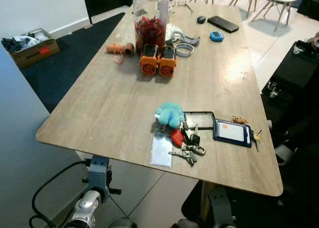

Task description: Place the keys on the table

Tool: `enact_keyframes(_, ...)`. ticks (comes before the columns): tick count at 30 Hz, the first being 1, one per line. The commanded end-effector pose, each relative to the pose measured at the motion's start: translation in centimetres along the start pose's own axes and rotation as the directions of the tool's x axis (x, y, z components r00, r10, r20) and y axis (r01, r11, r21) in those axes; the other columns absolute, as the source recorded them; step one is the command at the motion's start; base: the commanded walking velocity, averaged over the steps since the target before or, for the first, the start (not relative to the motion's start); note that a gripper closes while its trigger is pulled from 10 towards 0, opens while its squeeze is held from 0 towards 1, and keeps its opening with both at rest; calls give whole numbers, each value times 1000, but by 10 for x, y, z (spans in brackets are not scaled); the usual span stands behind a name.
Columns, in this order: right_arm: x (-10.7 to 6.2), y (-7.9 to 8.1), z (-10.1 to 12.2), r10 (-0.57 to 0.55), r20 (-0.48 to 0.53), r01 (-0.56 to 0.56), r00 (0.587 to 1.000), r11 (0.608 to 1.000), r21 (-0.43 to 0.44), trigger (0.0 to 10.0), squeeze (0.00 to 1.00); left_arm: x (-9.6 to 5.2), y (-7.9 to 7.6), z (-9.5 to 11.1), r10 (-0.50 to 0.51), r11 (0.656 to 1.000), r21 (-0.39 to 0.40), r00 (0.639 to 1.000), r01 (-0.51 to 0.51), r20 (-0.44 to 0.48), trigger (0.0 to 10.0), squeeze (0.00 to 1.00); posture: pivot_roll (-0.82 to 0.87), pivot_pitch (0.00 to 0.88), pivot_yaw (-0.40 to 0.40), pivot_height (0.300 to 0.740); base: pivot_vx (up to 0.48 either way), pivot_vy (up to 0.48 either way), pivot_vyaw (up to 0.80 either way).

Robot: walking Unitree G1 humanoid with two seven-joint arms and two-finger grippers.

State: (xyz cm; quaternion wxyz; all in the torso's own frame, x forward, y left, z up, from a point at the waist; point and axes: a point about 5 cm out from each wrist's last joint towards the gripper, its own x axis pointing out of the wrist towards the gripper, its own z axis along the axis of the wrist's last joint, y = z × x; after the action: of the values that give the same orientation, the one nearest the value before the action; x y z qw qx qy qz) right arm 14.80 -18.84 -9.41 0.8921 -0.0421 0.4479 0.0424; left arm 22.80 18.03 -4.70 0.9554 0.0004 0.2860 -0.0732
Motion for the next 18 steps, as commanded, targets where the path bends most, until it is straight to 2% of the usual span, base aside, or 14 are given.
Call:
enact_keyframes(1, -3, 5, -15, 11, -56, -11, 998, 1000, 15, 10000, 0, 0, -1, -1, -6, 1000, 18, 1000, 6, -7, 10000, 0, 39, 101, -19, 740, 0, 0, 0)
enact_keyframes(6, -3, 5, -15, 12, -54, -11, 998, 1000, 16, 10000, 0, 0, -2, 0, -14, 999, 33, 1000, 14, -8, 10000, 0, 38, 101, -17, 740, 0, 0, 0)
enact_keyframes(10, -3, 5, -14, 11, -54, -10, 998, 1000, 17, 10000, 0, 1, -3, 0, -22, 998, 59, 1000, 23, -12, 10000, 0, 37, 102, -16, 740, 0, -480, 0)
enact_keyframes(13, -3, 5, -14, 9, -53, -8, 999, 1000, 18, 10000, 0, 1, -3, -1, -12, 999, 36, 1000, 12, -12, 10000, 0, 36, 101, -15, 740, 0, -437, 0)
enact_keyframes(14, -3, 5, -14, 8, -53, -7, 999, 1000, 18, 10000, 0, 1, -1, -1, 5, 1000, 9, 1000, -5, -21, 10000, 0, 36, 99, -15, 740, 0, 0, 0)
enact_keyframes(18, -3, 5, -14, 7, -53, -6, 999, 1000, 20, 10000, 0, 1, 0, -1, 6, 1000, 15, 1000, -6, -26, 10000, 0, 36, 97, -13, 740, 0, 0, 0)
